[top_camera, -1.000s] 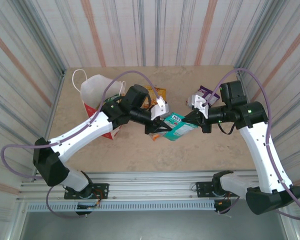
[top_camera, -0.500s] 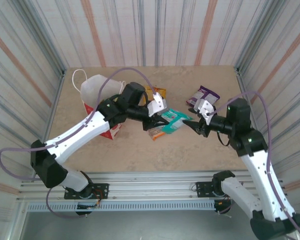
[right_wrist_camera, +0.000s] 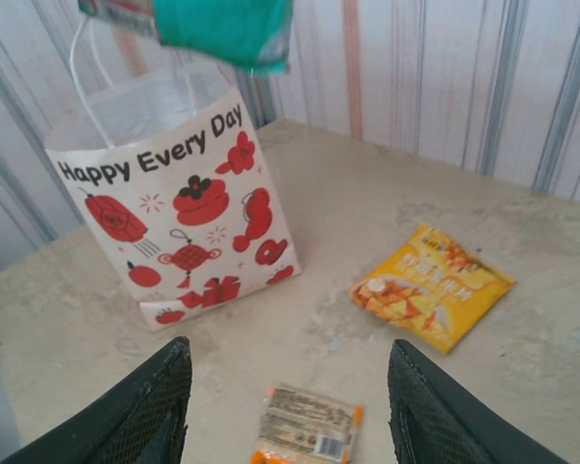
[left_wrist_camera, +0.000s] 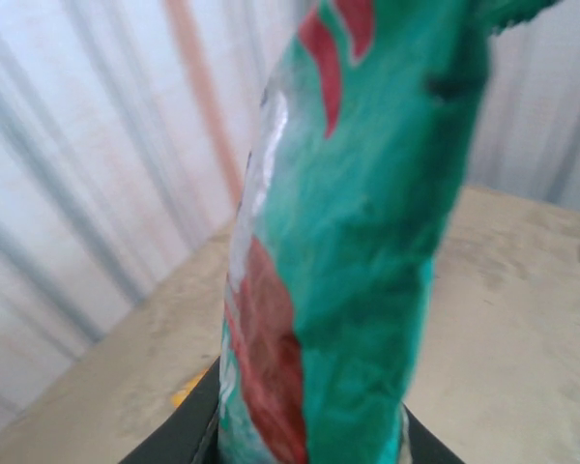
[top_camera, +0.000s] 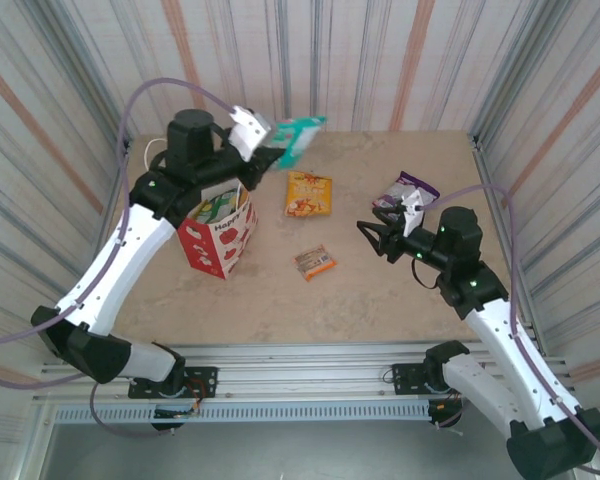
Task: Place the snacks into the paper bag
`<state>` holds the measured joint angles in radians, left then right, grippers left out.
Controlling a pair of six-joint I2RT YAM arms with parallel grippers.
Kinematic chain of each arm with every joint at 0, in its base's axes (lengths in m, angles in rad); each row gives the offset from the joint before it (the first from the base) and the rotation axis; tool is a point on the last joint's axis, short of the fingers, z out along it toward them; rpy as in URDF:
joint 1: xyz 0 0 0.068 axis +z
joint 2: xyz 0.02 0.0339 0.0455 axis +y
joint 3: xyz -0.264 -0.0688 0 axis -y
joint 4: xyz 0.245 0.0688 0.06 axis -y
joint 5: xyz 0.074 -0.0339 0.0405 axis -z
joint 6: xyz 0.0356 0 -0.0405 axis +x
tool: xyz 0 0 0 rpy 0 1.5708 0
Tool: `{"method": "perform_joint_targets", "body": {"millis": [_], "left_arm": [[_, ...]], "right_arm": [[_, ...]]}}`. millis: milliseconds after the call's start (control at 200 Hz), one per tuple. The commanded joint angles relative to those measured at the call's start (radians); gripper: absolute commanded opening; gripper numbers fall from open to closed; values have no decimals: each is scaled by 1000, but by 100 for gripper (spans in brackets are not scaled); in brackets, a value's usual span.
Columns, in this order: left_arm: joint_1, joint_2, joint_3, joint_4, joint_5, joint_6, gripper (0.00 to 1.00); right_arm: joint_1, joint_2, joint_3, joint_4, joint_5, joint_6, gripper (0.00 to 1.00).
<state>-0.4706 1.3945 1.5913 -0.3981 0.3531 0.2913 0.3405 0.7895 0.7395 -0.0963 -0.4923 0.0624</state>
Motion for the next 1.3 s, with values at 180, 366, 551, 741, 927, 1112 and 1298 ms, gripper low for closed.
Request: {"method": "perform_joint_targets", "body": {"millis": [180, 366, 551, 741, 927, 1112, 1298], "left_arm": [[100, -135, -20, 126, -194, -18, 4], [187, -245, -132, 189, -207, -102, 5], [223, -294, -155, 92, -267, -136, 6], [226, -317, -243, 41, -280, -185, 7], [227, -330, -328, 51, -294, -235, 7], [227, -315, -330, 21, -318, -244, 20], [227, -285, -226, -51, -322, -231, 62]], "right_arm": [[100, 74, -9, 56, 79, 67, 54], [132, 124, -10, 65, 91, 67, 54], [163, 172, 17, 66, 95, 67, 54], [190, 194, 22, 74, 99, 64, 54], [207, 226, 32, 60, 103, 59, 54], [213, 220, 31, 46, 109, 55, 54], [214, 217, 36, 40, 117, 60, 54]]}}
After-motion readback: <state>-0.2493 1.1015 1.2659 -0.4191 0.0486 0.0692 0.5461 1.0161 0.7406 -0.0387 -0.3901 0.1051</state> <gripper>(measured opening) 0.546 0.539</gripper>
